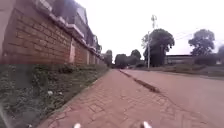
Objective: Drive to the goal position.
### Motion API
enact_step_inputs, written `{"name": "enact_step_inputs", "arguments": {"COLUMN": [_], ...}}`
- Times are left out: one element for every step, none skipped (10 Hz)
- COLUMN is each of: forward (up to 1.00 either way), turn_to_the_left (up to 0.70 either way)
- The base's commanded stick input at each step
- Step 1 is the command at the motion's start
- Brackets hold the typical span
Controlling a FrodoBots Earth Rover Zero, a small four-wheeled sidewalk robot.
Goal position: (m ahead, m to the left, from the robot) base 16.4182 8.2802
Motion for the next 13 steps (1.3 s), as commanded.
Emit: {"name": "enact_step_inputs", "arguments": {"forward": [0.50, 0.50, 0.50, 0.50, 0.50, 0.50, 0.50, 0.50, 0.50, 0.50, 0.50, 0.50, 0.50], "turn_to_the_left": [0.11, -0.29, -0.50, -0.50, -0.50, 0.00, 0.00, 0.00, 0.00, 0.00, 0.00, 0.00, 0.00]}}
